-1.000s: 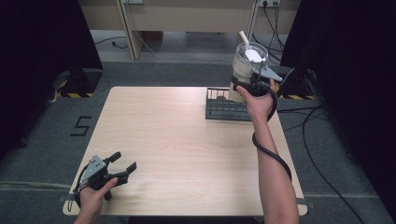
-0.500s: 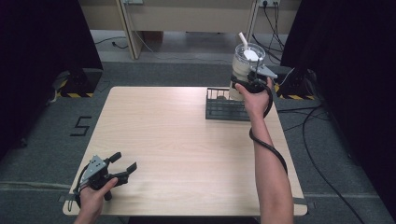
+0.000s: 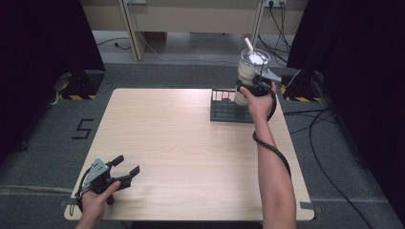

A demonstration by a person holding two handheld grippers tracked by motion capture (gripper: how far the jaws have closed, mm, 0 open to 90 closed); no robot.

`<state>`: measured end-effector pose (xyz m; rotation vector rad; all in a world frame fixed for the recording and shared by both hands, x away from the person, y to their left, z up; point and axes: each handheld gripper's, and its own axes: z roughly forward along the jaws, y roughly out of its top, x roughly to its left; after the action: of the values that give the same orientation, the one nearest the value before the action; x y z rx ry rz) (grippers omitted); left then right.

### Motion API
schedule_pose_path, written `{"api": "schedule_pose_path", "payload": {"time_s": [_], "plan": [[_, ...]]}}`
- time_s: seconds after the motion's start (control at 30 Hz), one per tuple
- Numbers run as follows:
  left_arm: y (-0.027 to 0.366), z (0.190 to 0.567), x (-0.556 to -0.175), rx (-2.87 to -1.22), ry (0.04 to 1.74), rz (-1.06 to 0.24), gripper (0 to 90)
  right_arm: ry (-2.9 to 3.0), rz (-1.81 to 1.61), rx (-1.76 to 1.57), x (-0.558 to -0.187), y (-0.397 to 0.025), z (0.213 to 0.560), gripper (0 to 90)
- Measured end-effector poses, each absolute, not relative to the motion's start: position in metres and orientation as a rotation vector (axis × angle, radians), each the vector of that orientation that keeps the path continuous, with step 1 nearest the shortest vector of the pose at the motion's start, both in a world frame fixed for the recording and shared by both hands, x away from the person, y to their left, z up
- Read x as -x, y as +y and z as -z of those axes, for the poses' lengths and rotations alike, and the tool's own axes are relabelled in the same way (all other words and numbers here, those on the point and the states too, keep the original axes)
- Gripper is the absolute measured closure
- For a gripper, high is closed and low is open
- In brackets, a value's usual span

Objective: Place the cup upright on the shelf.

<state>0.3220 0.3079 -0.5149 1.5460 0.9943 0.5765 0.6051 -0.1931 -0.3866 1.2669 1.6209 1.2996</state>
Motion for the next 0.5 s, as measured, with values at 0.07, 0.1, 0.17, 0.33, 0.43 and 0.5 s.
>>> {"api": "schedule_pose_path", "payload": {"time_s": [0.07,0.1,0.17,0.33,0.43,0.5], "plan": [[0.308,0.515,-0.322,-1.549,0.994,-0.578,14.3,1.624,-1.298,-1.272,-0.606,-0.193,0.390,10.3],[0.308,0.515,-0.322,-1.548,0.994,-0.577,14.3,1.623,-1.301,-1.277,-0.606,-0.193,0.391,10.3],[0.308,0.515,-0.322,-1.549,0.995,-0.576,14.4,1.620,-1.301,-1.287,-0.606,-0.192,0.395,10.3],[0.308,0.515,-0.322,-1.550,0.994,-0.574,14.3,1.635,-1.271,-1.304,-0.609,-0.190,0.404,10.2],[0.308,0.515,-0.322,-1.549,0.993,-0.573,14.3,1.638,-1.263,-1.304,-0.610,-0.189,0.409,10.2],[0.308,0.515,-0.322,-1.550,0.992,-0.572,14.4,1.638,-1.263,-1.311,-0.610,-0.189,0.412,10.2]]}}
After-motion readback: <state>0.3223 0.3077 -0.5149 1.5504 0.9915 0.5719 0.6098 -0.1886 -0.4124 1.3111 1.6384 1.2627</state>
